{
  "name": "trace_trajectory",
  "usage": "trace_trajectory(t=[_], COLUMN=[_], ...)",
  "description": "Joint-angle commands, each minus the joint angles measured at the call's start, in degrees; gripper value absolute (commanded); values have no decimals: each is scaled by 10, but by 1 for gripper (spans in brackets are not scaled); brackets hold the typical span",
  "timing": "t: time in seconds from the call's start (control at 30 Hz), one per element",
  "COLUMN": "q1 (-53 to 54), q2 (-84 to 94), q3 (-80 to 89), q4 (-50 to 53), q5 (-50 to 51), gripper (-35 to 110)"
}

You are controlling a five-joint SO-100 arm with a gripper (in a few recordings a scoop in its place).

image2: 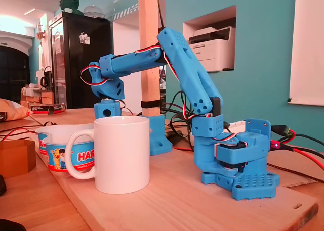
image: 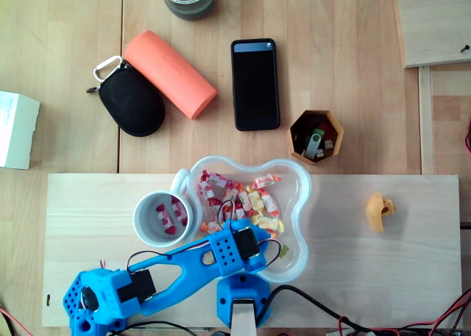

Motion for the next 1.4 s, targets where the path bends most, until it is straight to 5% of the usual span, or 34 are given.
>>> trace_trajectory(t=[0.0, 0.27, 1.37], q1=[7, 7, 6], q2=[13, 13, 13], q3=[4, 4, 12], q4=[-2, -2, -2], q5=[4, 2, 1], gripper=[24, 14, 24])
